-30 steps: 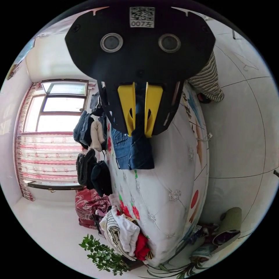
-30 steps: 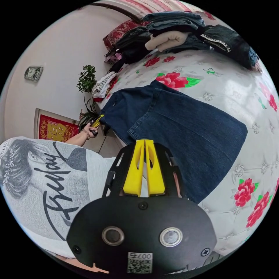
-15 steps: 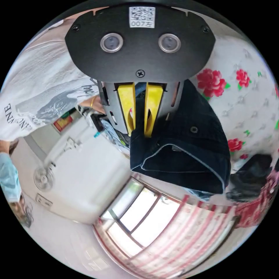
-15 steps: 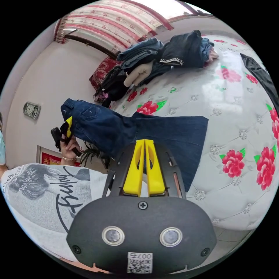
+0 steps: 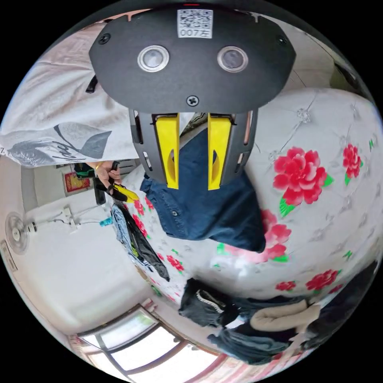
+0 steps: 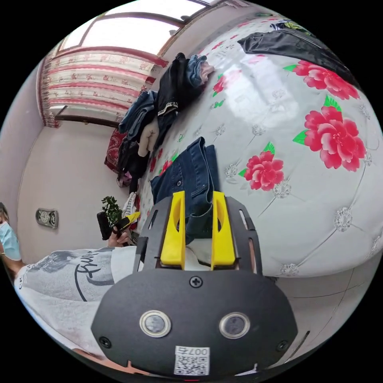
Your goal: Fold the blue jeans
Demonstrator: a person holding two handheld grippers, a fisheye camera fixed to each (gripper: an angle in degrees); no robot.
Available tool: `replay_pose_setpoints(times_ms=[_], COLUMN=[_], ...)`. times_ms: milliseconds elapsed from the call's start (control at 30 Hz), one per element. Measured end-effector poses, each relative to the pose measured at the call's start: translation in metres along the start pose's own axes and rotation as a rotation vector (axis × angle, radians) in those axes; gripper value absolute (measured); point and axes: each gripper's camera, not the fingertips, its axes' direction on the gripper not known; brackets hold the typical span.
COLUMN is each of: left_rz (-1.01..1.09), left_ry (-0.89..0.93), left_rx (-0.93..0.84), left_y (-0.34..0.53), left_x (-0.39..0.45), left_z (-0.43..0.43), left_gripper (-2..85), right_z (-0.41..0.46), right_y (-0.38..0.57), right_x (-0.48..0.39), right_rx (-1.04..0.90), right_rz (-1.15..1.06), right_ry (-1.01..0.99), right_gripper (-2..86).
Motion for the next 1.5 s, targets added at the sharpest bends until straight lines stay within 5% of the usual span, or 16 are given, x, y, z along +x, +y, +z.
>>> replay_pose_setpoints(times_ms=[267, 533, 767, 1000, 1100, 1267, 1367, 1500], left_rz=[-0.281, -0.314, -0.264, -0.017, 0.072, 0.22, 0.284, 0.336], left_ry=[0.036, 0.198, 0.485, 0.492, 0.387, -0.021, -0.187, -0.358], left_rx=[-0.065, -0.084, 0.194, 0.436, 0.546, 0.301, 0.122, -0.073], left_y=[-0.026, -0.049, -0.078, -0.19, -0.26, -0.346, -0.318, -0.25], left_x=[-0.093, -0.123, -0.078, 0.013, 0.04, 0.054, 0.051, 0.059], left_z=[0.06, 0.084, 0.085, 0.069, 0.074, 0.146, 0.193, 0.239], left_gripper=[13.2, 3.3, -0.3, 0.0, 2.4, 6.5, 6.1, 5.0], right_z=[0.042, 0.061, 0.021, -0.017, -0.011, 0.026, 0.085, 0.161], right_y=[-0.027, -0.059, -0.165, -0.314, -0.381, -0.422, -0.381, -0.257], right_x=[0.035, 0.013, -0.103, -0.321, -0.389, -0.372, -0.285, -0.161], right_rx=[-0.171, -0.39, -0.422, -0.372, -0.166, 0.104, -0.103, -0.444], right_rz=[0.117, 0.056, -0.271, -0.788, -0.838, -0.679, -0.608, -0.535], right_ry=[-0.122, -0.027, 0.097, 0.407, 0.567, 0.66, 0.502, 0.639], right_gripper=[10.6, 6.7, 4.6, 3.8, 3.6, 3.5, 3.1, 1.4])
